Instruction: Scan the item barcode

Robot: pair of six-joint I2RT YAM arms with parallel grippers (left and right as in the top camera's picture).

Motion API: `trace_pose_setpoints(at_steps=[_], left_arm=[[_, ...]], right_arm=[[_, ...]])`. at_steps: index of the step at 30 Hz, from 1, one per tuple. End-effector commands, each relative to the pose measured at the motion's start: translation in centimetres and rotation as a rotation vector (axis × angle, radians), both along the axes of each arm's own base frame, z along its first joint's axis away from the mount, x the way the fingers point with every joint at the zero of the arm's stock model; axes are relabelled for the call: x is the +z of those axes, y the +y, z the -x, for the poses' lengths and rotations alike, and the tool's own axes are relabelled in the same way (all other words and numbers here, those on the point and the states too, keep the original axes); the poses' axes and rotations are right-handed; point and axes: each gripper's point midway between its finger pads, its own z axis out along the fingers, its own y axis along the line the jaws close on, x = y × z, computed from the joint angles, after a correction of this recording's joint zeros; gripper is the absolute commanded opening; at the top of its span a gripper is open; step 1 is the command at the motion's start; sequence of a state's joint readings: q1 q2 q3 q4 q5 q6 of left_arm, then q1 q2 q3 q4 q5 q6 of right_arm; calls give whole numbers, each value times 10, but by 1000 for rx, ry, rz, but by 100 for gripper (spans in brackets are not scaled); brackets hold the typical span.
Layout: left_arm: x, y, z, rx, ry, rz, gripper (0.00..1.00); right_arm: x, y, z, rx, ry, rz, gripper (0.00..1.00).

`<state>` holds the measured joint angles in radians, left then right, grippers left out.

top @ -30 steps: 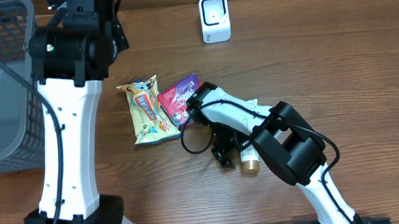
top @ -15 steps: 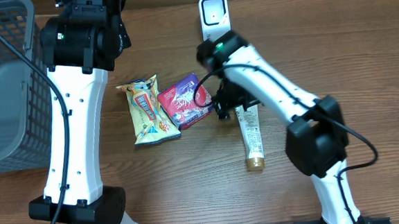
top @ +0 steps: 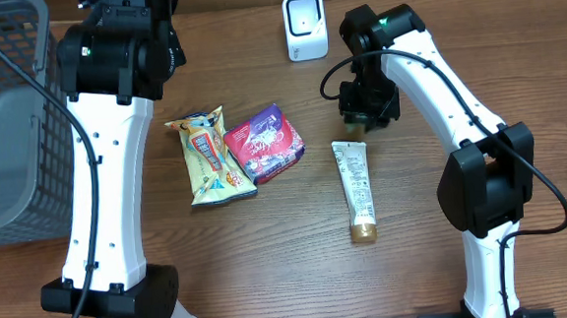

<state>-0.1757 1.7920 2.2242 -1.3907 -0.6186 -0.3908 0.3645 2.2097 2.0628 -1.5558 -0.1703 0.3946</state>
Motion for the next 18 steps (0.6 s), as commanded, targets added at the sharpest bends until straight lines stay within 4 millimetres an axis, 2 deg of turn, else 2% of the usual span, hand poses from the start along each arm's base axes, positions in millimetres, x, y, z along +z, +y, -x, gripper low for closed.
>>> trace_pose_setpoints(at_steps=[1, 10, 11, 12, 15, 16, 17, 18], left_arm=[[3, 6, -1, 28, -14, -8, 100], [2, 6, -1, 28, -13, -8, 100], [2, 6, -1, 28, -13, -8, 100], [2, 6, -1, 29, -14, -8, 100], [3, 6, -1, 31, -17, -6, 100], [3, 6, -1, 31, -17, -5, 100], [3, 6, -1, 31, -18, -6, 100], [3, 6, -1, 31, -19, -5, 100]], right_arm=[[3, 1, 7, -3, 9, -15, 4], [-27, -12, 37, 28, 131, 39, 4], [-28, -13, 40, 33, 140, 41, 15], [-29, -14, 41, 36, 145, 43, 35], [-29, -13, 41, 71, 138, 35, 81], [-29, -12, 41, 92, 134, 30, 93], [-29, -11, 41, 119, 130, 25, 100], [-30, -10, 41, 147, 124, 20, 100]])
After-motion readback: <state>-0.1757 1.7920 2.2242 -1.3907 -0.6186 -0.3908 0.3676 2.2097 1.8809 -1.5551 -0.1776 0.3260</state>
